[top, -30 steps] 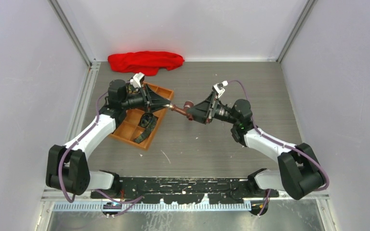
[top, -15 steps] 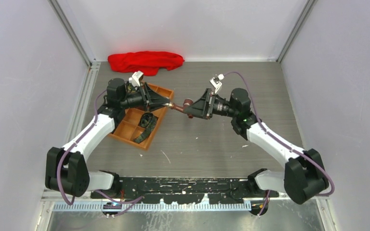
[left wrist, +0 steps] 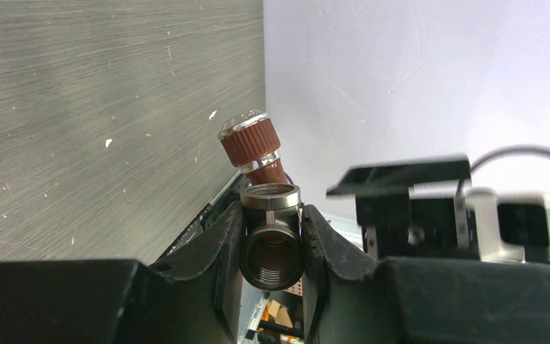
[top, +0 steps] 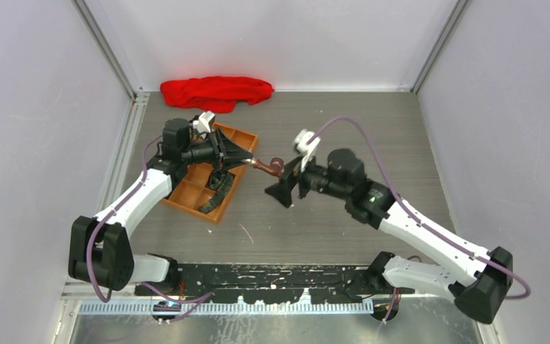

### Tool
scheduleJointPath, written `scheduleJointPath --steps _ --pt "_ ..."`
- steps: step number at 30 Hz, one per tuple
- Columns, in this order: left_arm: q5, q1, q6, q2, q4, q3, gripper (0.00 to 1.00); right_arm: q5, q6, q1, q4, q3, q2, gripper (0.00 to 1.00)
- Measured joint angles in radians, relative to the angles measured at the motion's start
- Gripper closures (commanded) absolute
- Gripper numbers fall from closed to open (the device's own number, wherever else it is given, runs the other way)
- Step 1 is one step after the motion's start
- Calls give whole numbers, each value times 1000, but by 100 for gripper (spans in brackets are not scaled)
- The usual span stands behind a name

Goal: Install the water faucets

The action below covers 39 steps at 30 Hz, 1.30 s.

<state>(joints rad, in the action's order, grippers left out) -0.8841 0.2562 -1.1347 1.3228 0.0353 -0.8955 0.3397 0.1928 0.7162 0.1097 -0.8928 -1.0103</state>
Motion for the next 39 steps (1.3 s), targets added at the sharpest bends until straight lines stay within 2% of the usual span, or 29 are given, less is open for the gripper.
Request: scheduleJointPath --steps 3,5,13,15,17,21,24,28,31,36,39 --pt "3 0 2 0 -13 0 100 -198 -177 194 0 0 -9 4" --pt "5 0 3 0 -22 0 100 -289 -260 250 -10 0 -35 7" --pt "14 0 14 -1 -56 0 100 -563 -431 251 -77 12 -193 31" --pt "14 0 14 -1 -58 0 100 -600 -455 251 -102 14 -227 42" --pt "14 0 14 -2 -59 0 100 -616 -468 251 -129 25 -241 58" --pt "25 0 15 -1 -59 0 100 -616 -483 251 -166 56 -245 84" --pt "29 -3 18 -2 -63 -1 100 -603 -478 257 -169 59 -245 95" --pt "30 -3 21 -3 -65 -1 100 -544 -437 245 -158 59 -237 99" --pt "17 -2 21 -4 -70 -2 100 -419 -360 197 -135 69 -194 99" --pt "-21 5 12 -10 -56 -20 100 25 -53 -23 -148 91 -122 99" --pt "-32 9 -7 -17 -20 -26 100 294 220 -159 -271 120 -147 99"
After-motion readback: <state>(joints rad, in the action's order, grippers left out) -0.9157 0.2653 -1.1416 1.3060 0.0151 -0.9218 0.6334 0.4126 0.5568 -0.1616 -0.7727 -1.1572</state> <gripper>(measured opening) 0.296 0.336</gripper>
